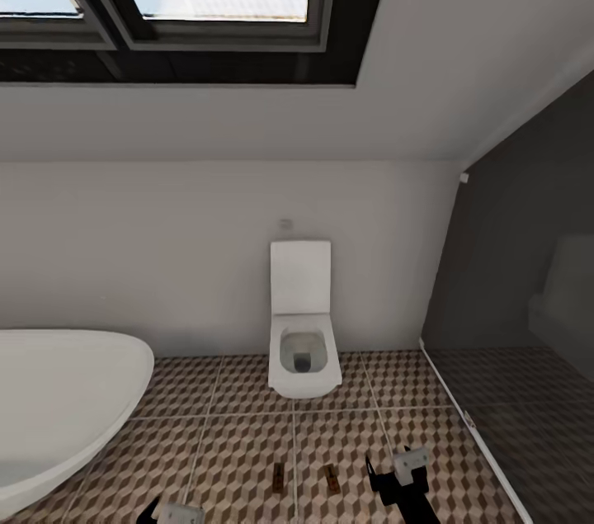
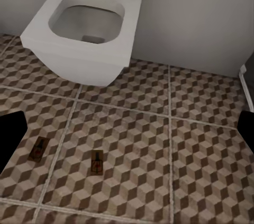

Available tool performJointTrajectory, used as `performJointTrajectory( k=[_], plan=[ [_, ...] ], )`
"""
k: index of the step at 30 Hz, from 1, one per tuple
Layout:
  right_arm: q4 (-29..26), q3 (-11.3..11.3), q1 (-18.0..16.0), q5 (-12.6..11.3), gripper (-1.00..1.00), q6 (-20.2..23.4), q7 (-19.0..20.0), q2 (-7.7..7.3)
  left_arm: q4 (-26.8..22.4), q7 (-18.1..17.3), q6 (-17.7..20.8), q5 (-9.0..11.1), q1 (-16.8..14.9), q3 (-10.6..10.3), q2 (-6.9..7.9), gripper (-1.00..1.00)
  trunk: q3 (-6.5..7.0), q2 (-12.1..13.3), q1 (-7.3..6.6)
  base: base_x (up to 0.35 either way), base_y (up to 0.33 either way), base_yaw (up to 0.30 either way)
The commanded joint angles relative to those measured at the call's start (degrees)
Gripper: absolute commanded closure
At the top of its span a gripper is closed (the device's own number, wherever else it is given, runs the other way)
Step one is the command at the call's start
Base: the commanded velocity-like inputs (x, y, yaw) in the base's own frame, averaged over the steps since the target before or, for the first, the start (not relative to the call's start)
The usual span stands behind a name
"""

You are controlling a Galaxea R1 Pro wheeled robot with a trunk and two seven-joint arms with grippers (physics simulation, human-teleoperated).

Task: Take the four mousetraps from the cabinet in the bathroom and place them on the bathroom floor. Make sure all four end up on the same floor surface, and ensure that at least two of them are either under or directly next to the same bathroom sink.

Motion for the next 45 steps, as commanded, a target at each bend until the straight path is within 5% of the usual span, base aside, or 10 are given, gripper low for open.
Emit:
performJointTrajectory(
  k=[1,25,37,39,45],
  plan=[
    [0.0,0.5,0.0,-0.3,-1.0,-0.1,-0.3,0.02,0.1,0.4,-0.2,0.0,0.0,-0.5,0.0,-1.0,-0.12,0.0,0.02,0.0,0.0,0.0],
    [0.1,0.4,1.3,-0.3,-1.0,-0.3,-0.1,-0.2,0.6,0.4,-0.1,0.0,0.0,-0.5,-0.21,-1.0,-0.54,0.0,0.02,0.0,0.0,0.0],
    [0.1,0.4,8.6,-0.3,-1.0,-5.3,-0.1,-1.22,1.1,0.5,0.0,0.1,3.6,-0.4,2.2,-1.0,-0.54,0.0,0.02,0.0,0.0,0.0],
    [0.1,0.4,13.4,-0.3,-1.0,-8.9,-0.1,-1.08,1.1,0.7,0.0,0.3,5.7,-0.4,2.5,-1.0,-0.54,0.0,0.02,0.0,0.0,0.0],
    [0.1,0.4,18.1,-0.3,-1.0,-13.2,-0.2,-0.98,1.1,0.8,-0.1,0.3,7.9,-0.4,2.46,-1.0,-0.54,0.0,0.02,0.0,0.0,0.0]
  ],
)
